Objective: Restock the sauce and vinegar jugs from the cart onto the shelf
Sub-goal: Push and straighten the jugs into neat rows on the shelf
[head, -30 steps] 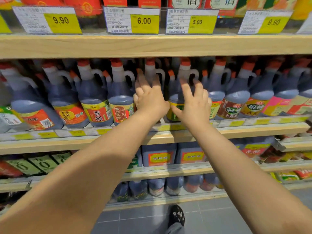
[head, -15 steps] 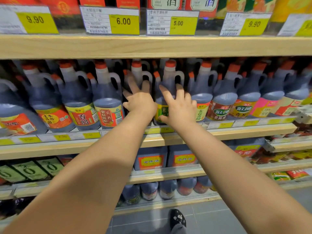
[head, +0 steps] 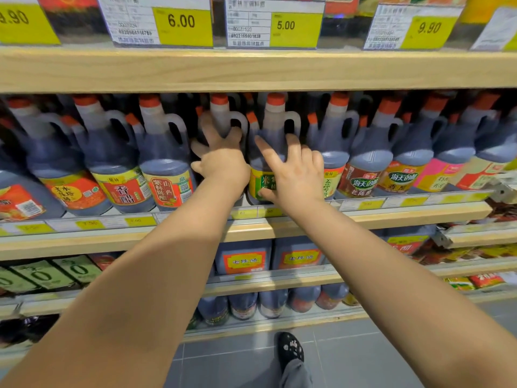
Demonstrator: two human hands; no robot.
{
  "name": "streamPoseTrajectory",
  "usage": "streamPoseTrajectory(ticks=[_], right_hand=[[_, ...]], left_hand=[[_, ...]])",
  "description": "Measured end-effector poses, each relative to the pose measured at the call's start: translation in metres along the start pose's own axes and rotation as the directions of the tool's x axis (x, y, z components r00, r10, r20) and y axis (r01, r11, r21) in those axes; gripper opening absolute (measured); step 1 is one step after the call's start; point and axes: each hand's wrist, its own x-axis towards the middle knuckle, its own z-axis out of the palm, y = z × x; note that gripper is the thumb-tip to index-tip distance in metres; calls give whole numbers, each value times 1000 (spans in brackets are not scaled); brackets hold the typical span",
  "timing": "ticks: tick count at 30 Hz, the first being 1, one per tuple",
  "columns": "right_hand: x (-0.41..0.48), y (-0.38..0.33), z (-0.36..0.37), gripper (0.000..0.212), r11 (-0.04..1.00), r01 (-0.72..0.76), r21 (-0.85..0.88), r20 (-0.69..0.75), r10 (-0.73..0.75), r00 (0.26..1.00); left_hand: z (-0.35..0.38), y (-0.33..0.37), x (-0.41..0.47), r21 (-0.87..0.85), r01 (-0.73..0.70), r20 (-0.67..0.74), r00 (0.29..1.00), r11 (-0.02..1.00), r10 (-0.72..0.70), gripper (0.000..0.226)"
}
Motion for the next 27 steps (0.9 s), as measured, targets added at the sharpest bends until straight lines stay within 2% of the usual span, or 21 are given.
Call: streamPoseTrajectory(ticks=[3,4,7,9,15,19,22,25,27], right_hand=[[0,1,1,100,1000,4,8,-9,-4,1000],[0,3,1,100,1000,7,10,-11,-7,1000],[1,5,1,100,1000,16,11,1,-16,1000],[3,6,0,100,1000,18,10,17,-18,1000],[6,9,-2,98,999,27,31,43,-29,999],[7,7,3,98,999,17,46,27,-19,999],[6,9,5,98,999,28,47,7,-28,1000],[1,8,6,96,999,21,44,2,-21,1000],[-3,6,1,91,999,1,53,4,-1,1000]], left_hand=[[-4,0,2,-270,90,2,996,959,-93,67],[-7,-2,2,-247,50,-3,999,968,-52,64],[-13,-8,-2,8,-96,35,995,995,95,53],[-17,-8,-8,81,-108,51,993,991,104,47],[-12,-6,-25,16,-73,-44,996,997,74,52],[-3,-5,-23,29,-52,-70,996,998,54,59],[0,-1,-25,63,-35,-38,999,997,37,66],[0,-2,-36,63,-87,-11,996,994,88,78],[-5,-11,-49,-11,-185,-21,983,983,185,74]])
